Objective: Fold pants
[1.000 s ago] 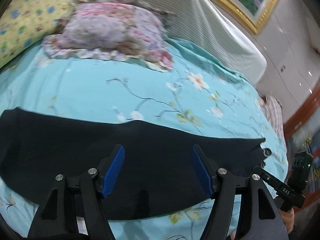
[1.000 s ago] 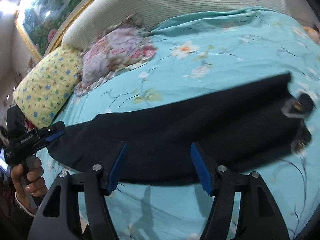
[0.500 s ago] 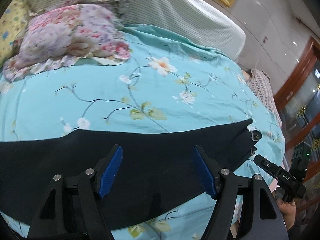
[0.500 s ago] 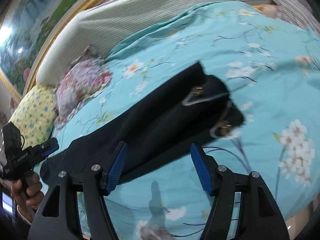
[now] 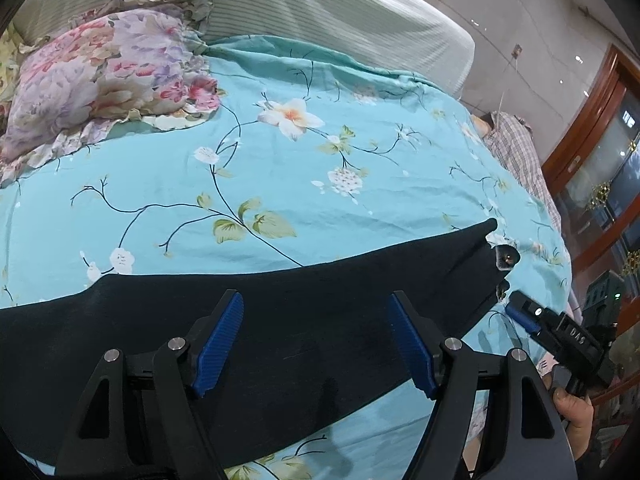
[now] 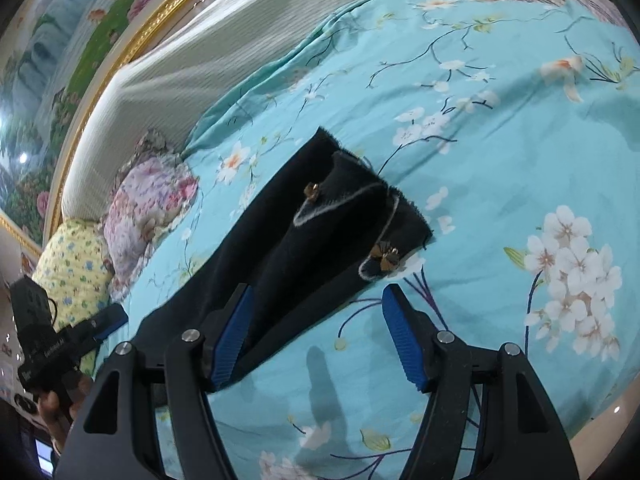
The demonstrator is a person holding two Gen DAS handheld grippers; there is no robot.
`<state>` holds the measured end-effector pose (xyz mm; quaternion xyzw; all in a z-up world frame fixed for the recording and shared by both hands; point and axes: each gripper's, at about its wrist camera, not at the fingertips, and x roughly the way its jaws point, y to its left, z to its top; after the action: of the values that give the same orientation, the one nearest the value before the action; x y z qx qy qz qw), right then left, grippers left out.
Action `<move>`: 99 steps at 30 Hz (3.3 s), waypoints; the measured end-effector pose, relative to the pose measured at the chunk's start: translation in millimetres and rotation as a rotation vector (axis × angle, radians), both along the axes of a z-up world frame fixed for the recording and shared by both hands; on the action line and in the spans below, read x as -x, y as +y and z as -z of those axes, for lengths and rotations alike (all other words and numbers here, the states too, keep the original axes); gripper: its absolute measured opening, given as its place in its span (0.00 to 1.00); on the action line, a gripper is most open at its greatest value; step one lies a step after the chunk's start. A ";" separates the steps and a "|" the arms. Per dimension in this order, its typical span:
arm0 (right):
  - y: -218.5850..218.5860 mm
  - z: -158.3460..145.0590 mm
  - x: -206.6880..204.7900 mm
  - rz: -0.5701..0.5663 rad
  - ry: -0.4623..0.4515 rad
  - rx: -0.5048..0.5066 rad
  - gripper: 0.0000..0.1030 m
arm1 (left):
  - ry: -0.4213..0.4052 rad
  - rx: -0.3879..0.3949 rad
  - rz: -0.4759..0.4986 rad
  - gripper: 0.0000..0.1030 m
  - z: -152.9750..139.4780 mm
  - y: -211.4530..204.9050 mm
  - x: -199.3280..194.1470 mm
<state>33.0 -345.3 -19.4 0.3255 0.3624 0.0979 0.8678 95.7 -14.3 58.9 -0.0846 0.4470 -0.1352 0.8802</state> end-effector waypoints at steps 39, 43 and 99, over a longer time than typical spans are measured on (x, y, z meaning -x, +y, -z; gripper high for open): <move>-45.1 45.6 -14.8 0.037 -0.048 -0.331 0.11 | 0.271 0.008 0.578 0.73 53.4 -209.6 -134.3; -45.4 45.5 -12.3 0.020 -0.064 -0.320 0.11 | 0.350 0.043 0.631 0.65 67.6 -233.6 -148.7; 126.9 -38.2 -26.0 -0.548 -0.232 -0.272 0.11 | 0.056 0.384 0.322 0.10 -0.9 10.8 -41.1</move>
<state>59.0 -218.4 18.9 0.3157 0.3188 0.4117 0.7932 136.8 -3.6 59.9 -0.1818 0.4449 -0.3536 0.8025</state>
